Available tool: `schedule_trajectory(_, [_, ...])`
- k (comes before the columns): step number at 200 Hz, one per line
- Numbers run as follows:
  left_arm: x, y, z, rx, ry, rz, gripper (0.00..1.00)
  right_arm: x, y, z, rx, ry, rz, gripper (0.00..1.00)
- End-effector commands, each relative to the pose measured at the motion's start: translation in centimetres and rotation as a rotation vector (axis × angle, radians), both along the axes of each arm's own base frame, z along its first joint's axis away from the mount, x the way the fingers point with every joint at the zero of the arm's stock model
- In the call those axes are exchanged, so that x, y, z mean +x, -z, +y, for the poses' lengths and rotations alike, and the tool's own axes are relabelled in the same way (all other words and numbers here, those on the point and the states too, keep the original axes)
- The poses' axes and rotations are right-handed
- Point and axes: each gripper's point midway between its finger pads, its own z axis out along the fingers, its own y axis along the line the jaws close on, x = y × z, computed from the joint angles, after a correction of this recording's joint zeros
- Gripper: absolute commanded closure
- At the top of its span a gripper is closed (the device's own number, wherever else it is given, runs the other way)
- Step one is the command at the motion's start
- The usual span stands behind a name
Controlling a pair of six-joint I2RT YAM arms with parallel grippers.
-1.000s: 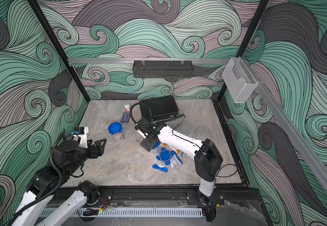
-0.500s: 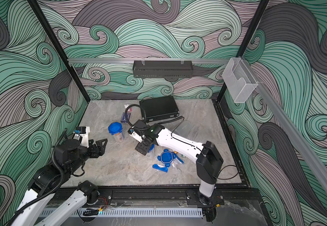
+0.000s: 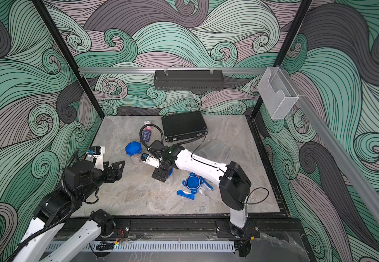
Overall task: Take out toiletry kits
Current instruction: Move the container to the center of the board.
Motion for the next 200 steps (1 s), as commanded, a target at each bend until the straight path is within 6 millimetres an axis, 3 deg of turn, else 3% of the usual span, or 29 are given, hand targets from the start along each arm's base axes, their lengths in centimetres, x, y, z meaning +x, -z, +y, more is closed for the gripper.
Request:
schedule_trajectory(1, [0.0, 0.3, 0.0, 0.004, 0.003, 0.015, 0.21, 0.2, -0.7, 0.7, 0.036, -0.037, -0.021, 0.3])
schedule_trajectory(33, [0.1, 0.3, -0.6, -0.004, 0.033, 0.019, 0.2, 0.3, -1.7, 0.8, 0.071, -0.015, -0.033, 0.13])
schedule_trajectory(65, [0.0, 0.5, -2.2, -0.034, 0.108, 0.045, 0.2, 0.9, -4.5, 0.8, 0.155, 0.038, -0.058, 0.01])
schedule_trajectory(119, [0.0, 1.8, -6.7, -0.112, 0.31, 0.179, 0.21, 0.7, -9.8, -1.2, 0.327, 0.116, -0.077, 0.01])
schedule_trajectory(141, [0.2, 2.1, -10.3, -0.218, 0.449, 0.272, 0.3, 1.3, -11.6, -3.7, 0.421, 0.217, -0.088, 0.01])
schedule_trajectory(152, [0.6, 2.1, -12.3, -0.299, 0.512, 0.318, 0.39, 1.9, -12.3, -5.3, 0.497, 0.292, -0.081, 0.01])
schedule_trajectory(173, [1.9, 1.4, -15.8, -0.441, 0.636, 0.332, 0.49, 2.9, -12.5, -8.9, 0.628, 0.444, -0.056, 0.01])
schedule_trajectory(200, [4.7, 2.1, -18.3, -0.56, 0.652, 0.367, 0.8, 3.0, -11.8, -12.1, 0.729, 0.559, 0.004, 0.01])
